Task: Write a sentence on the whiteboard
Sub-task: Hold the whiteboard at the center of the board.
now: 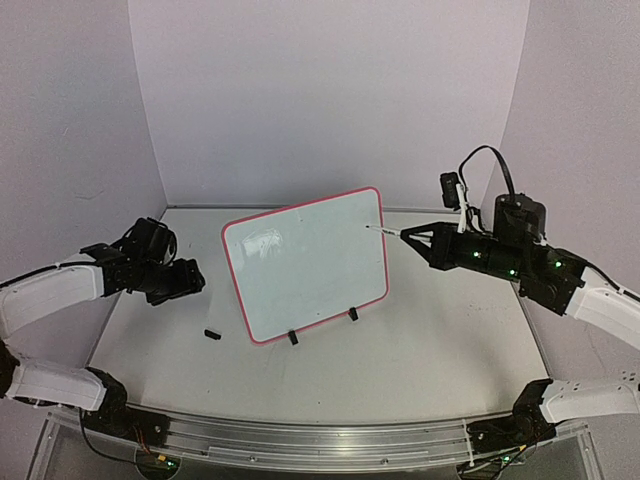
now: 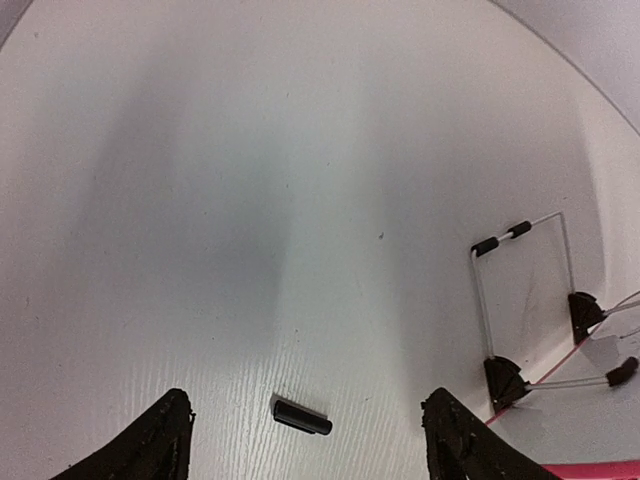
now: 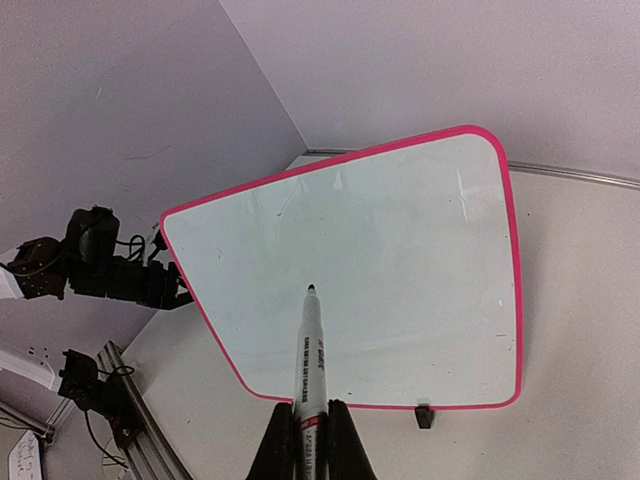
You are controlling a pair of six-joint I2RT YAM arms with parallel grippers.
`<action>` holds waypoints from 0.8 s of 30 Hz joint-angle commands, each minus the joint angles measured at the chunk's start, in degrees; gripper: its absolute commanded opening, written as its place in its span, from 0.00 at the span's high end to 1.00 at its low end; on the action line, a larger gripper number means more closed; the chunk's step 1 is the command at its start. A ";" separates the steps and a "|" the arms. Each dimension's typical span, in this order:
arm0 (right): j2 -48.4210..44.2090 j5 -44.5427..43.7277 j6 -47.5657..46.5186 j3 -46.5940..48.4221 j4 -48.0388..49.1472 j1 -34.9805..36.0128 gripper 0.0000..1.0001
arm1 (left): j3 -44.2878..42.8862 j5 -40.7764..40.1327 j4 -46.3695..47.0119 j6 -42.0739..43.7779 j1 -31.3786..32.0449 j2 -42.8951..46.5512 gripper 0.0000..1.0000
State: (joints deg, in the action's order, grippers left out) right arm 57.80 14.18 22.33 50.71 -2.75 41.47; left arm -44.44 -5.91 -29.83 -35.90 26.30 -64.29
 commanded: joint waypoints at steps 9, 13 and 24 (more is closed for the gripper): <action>7.46 7.93 4.50 2.32 14.75 3.52 1.00 | -20.45 28.29 -0.22 21.28 -2.02 0.18 0.05; 11.62 6.88 3.83 4.97 15.85 7.37 1.00 | -21.71 37.76 2.63 24.50 -4.14 -2.50 0.04; 20.20 6.15 5.15 10.56 18.79 10.08 1.00 | -17.42 50.76 7.41 32.25 -6.09 -5.88 0.18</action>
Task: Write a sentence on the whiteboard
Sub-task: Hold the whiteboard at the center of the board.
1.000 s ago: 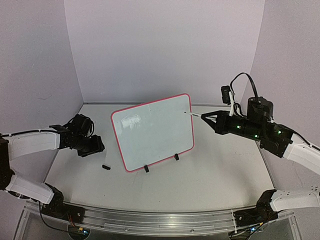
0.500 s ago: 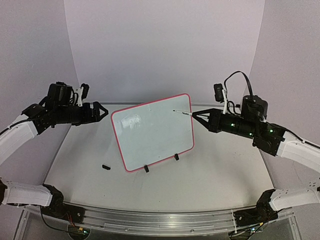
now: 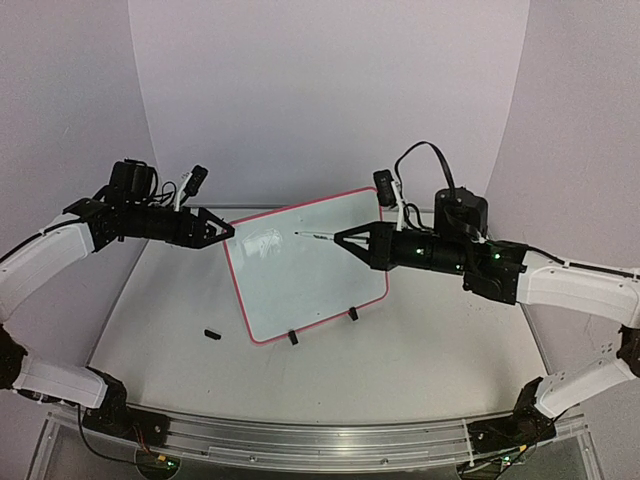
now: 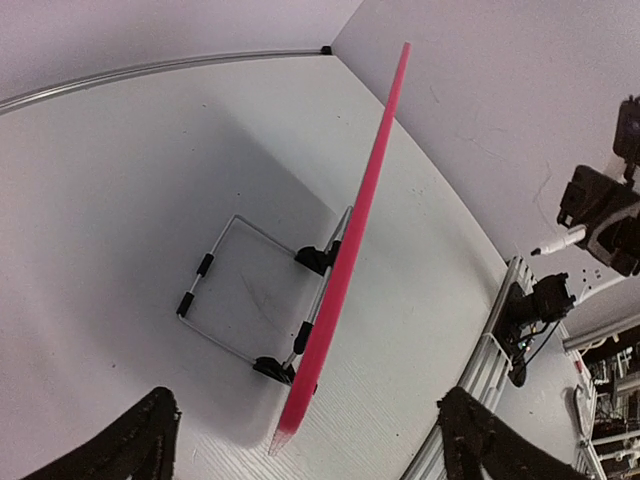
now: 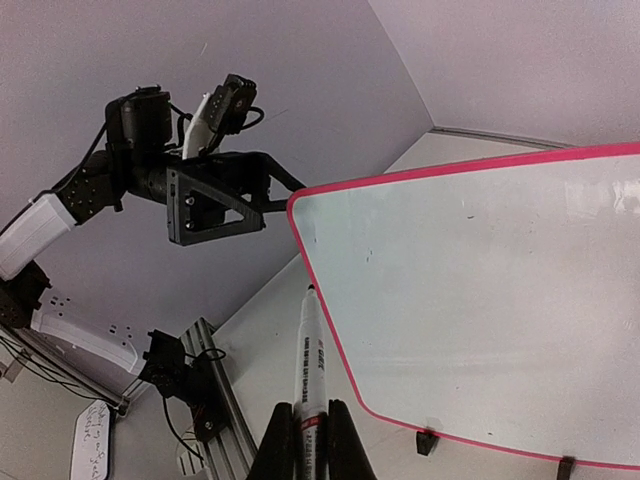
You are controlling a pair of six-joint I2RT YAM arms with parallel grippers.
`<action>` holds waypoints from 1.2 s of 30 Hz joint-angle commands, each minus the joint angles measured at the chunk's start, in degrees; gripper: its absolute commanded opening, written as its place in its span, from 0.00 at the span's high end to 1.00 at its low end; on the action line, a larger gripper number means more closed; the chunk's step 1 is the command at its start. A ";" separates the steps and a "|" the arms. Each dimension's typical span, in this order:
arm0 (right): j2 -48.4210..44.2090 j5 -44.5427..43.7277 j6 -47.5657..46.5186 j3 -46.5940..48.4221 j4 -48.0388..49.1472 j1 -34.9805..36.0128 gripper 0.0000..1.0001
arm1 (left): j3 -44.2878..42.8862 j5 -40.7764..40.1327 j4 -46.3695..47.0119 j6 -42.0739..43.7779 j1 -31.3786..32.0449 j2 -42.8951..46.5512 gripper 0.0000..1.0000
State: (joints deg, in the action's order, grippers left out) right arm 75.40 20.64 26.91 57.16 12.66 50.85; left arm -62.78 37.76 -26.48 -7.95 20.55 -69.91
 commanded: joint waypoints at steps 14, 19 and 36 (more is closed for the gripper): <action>13.41 -2.07 -1.17 12.87 4.36 3.82 1.00 | 0.92 5.10 0.81 10.53 -0.33 -0.84 0.63; 16.10 -3.65 -1.26 15.44 4.25 4.88 1.00 | 1.83 2.44 0.58 10.93 -0.33 0.37 0.67; 23.52 -6.04 -3.35 22.93 1.74 6.94 1.00 | 1.89 2.00 -0.14 12.13 -0.32 -0.66 0.92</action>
State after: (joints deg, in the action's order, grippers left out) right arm 97.63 15.64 24.92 77.02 13.82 57.18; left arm -61.16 40.17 -27.00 3.15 20.51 -71.13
